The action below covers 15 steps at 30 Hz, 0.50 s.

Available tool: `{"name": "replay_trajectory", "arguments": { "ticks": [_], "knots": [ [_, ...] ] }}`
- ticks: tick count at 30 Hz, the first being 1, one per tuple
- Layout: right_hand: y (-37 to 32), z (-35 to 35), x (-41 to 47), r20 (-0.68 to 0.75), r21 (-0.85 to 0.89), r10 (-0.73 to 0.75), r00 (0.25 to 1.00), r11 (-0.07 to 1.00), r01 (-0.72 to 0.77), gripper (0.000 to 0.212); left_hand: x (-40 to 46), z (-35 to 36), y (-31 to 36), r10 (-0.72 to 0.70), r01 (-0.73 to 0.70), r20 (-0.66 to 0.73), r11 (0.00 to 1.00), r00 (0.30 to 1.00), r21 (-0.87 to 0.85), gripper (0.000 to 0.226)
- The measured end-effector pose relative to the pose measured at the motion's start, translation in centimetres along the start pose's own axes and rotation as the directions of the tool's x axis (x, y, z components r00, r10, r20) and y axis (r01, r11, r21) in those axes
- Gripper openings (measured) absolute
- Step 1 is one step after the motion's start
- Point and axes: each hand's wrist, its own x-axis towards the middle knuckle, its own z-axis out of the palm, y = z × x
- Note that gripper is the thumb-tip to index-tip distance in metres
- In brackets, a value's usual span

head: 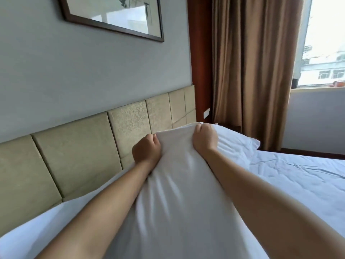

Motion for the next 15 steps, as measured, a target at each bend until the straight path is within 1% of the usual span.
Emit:
{"name": "replay_trajectory", "arguments": {
  "ticks": [3,5,6,7,8,9,10,13,15],
  "knots": [
    [3.8,-2.1,-2.2,-0.025,-0.073,0.045,0.999,0.996,-0.047,0.036,-4.2,1.9,1.8,-0.044,0.047,0.08,0.998,0.996,-0.045,0.038],
    [7.4,-3.1,-4.6,-0.016,-0.154,0.094,0.995,0.984,-0.095,0.034,-7.8,4.1,1.5,-0.037,0.044,0.189,0.999,0.981,-0.031,0.036],
    [9.4,-3.4,-5.8,0.008,-0.217,0.131,0.991,0.968,-0.126,0.032,-9.9,5.4,1.1,-0.009,0.011,0.284,1.0,0.959,-0.004,0.034],
    [11.2,-3.4,-7.0,0.043,-0.298,0.184,0.982,0.941,-0.163,0.029,-12.0,6.9,0.4,0.034,-0.048,0.399,0.999,0.916,0.024,0.03],
    [12.9,-3.2,-8.3,0.079,-0.384,0.244,0.967,0.902,-0.196,0.028,-14.0,8.2,-0.1,0.067,-0.105,0.509,0.993,0.858,0.045,0.026],
    [14.2,-2.9,-9.6,0.113,-0.457,0.298,0.948,0.863,-0.217,0.029,-15.5,9.3,-0.4,0.083,-0.141,0.583,0.989,0.808,0.055,0.024],
    [15.4,-2.5,-10.8,0.144,-0.507,0.333,0.932,0.834,-0.22,0.032,-16.6,10.0,-0.4,0.087,-0.16,0.619,0.985,0.78,0.063,0.023],
    [17.5,-1.5,-13.8,0.262,-0.55,0.343,0.902,0.821,-0.153,0.049,-17.1,10.6,-0.3,0.116,-0.23,0.632,0.968,0.766,0.1,0.037],
    [18.4,-1.0,-14.8,0.327,-0.567,0.352,0.877,0.815,-0.116,0.058,-17.2,11.0,-0.9,0.096,-0.259,0.692,0.956,0.715,0.135,0.048]
  ]
}}
